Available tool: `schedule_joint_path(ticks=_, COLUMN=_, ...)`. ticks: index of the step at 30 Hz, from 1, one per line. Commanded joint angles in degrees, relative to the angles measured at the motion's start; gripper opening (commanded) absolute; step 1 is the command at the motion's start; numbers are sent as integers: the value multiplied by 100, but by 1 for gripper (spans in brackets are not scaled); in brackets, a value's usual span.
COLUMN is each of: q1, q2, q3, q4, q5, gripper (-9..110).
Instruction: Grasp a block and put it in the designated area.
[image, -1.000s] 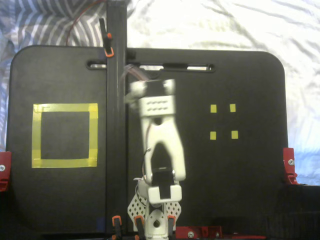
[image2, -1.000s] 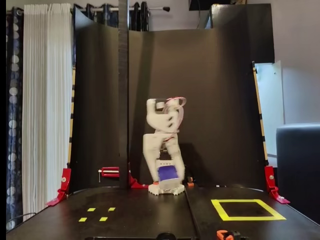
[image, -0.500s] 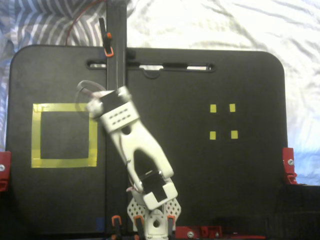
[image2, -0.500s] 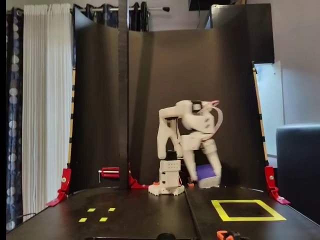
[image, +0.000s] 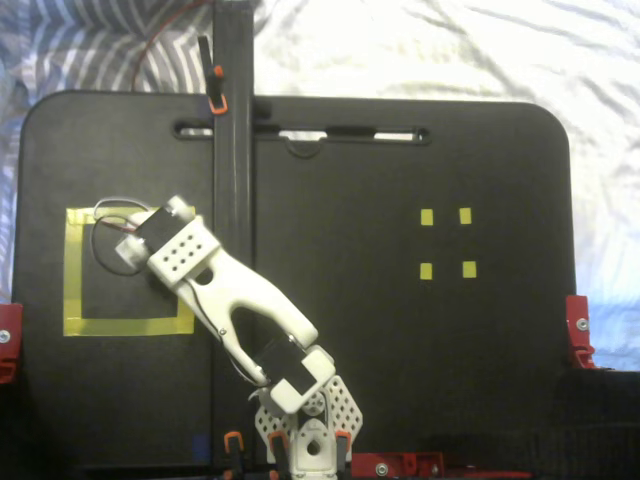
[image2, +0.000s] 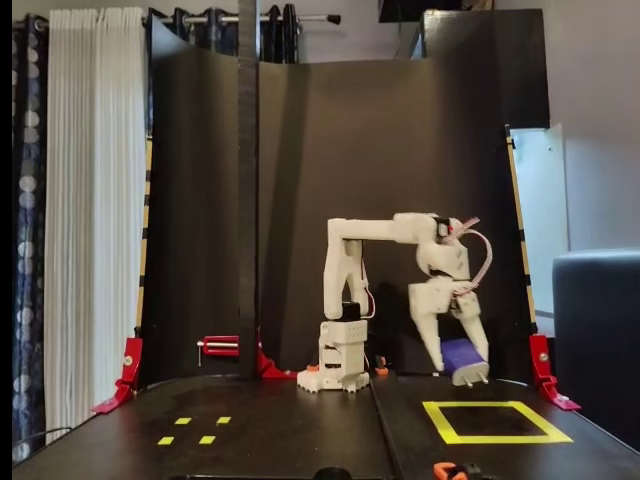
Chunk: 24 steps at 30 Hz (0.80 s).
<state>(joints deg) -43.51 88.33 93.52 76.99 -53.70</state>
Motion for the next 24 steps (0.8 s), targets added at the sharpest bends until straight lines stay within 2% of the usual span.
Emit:
schedule_joint_path(ticks=1, q1=-149, q2=-26, q3=-35, q4=-97, q5=88, gripper=23)
schedule_joint_path(ticks=24, q1=-413, q2=-949, q3=-26, q4=-896, q5=483, gripper=23)
